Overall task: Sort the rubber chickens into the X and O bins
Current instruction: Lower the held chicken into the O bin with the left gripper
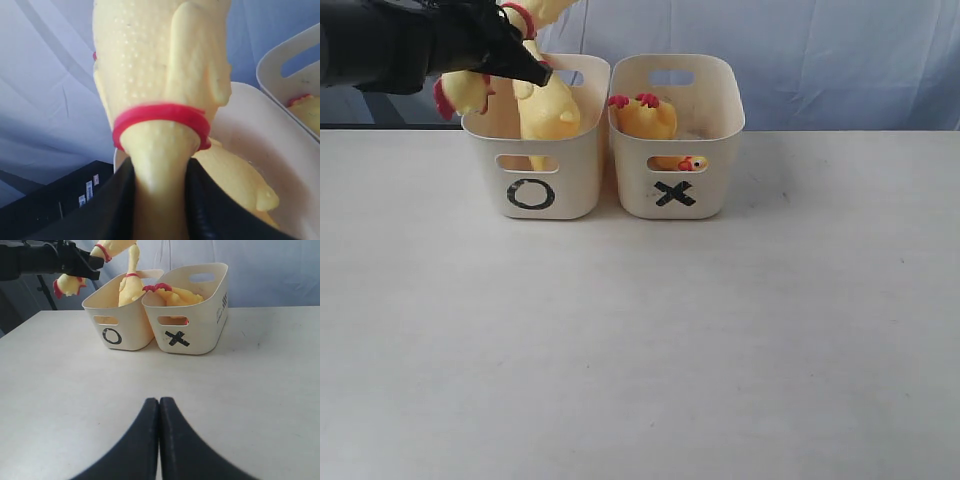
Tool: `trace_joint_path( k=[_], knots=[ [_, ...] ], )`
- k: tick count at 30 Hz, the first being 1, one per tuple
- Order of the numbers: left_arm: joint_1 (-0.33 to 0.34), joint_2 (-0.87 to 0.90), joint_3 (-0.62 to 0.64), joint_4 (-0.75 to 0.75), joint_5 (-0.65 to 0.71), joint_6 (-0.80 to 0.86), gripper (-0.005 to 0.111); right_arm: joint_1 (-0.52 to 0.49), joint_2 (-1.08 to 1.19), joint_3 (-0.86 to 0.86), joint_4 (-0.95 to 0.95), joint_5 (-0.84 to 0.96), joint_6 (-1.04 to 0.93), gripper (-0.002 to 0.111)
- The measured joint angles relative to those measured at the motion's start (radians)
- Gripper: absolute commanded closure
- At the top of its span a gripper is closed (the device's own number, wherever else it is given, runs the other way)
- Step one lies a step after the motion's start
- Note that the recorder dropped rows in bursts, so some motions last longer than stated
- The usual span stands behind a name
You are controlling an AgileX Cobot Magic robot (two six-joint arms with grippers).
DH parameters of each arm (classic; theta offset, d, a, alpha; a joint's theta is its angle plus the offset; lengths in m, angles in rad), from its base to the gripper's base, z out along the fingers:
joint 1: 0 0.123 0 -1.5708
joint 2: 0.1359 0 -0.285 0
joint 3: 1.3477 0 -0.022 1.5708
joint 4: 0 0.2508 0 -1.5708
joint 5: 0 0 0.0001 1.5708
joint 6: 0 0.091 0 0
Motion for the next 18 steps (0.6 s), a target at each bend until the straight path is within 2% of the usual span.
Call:
trace_joint_path(
  k=[7,18],
  knots=[
    [0.013,0.073,-0.080,-0.009,0.000,-0.106,0.107,0.000,0.000,0.000,0.000,0.000,0.000,0.108],
    [0.013,0.194,-0.149,-0.009,0.028,-0.121,0.107,0.000,0.000,0.000,0.000,0.000,0.000,0.108]
  ],
)
